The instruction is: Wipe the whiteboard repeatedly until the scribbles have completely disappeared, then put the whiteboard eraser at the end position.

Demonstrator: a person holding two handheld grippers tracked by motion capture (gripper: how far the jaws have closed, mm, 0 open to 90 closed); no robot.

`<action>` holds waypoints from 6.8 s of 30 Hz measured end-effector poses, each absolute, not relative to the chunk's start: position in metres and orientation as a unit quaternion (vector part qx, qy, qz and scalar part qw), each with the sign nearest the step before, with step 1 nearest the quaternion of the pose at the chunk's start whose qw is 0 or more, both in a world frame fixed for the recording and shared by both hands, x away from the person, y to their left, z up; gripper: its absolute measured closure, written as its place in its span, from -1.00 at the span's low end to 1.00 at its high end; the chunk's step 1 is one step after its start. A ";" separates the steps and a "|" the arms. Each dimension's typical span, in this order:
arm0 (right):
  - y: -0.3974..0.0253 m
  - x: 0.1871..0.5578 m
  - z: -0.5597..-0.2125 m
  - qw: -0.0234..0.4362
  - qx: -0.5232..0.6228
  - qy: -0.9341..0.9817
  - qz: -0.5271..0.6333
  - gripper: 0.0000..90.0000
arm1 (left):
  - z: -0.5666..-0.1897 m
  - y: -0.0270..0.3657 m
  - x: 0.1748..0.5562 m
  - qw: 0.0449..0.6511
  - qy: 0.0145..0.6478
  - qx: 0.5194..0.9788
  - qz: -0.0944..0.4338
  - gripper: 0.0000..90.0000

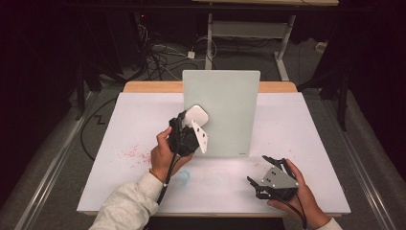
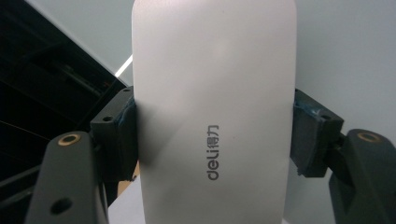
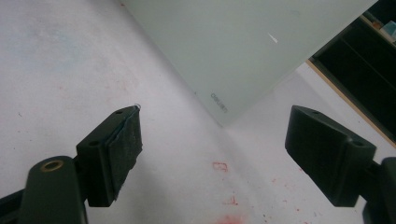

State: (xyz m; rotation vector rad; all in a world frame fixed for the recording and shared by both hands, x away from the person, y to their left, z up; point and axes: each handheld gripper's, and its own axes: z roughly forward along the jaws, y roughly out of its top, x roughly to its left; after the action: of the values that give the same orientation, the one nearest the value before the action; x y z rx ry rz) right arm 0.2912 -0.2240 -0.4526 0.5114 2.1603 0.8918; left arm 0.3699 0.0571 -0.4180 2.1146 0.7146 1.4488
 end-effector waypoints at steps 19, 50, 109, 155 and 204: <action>-0.228 0.292 -0.450 0.371 0.203 0.836 0.350 -0.57 | -0.420 0.077 0.354 0.263 0.273 0.796 0.471 -0.36; -0.237 0.299 -0.444 0.385 0.232 0.818 0.359 -0.57 | -0.411 0.107 0.328 0.336 0.246 0.838 0.352 -0.36; -0.240 0.297 -0.449 0.383 0.232 0.824 0.348 -0.57 | -0.425 0.016 0.324 0.303 0.036 0.941 0.144 -0.53; -0.240 0.292 -0.442 0.390 0.235 0.811 0.367 -0.57 | -0.405 0.091 0.328 0.391 0.149 0.850 0.319 -0.61; -0.257 0.292 -0.431 0.405 0.266 0.784 0.388 -0.57 | -0.427 0.163 0.312 0.364 0.231 0.824 0.368 -0.61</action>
State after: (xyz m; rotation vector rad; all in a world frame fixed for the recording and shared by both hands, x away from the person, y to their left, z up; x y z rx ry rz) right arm 0.2923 -0.2566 -0.4313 0.6720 1.9794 0.9790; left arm 0.3119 0.1626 -0.4266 2.1200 0.5932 0.9481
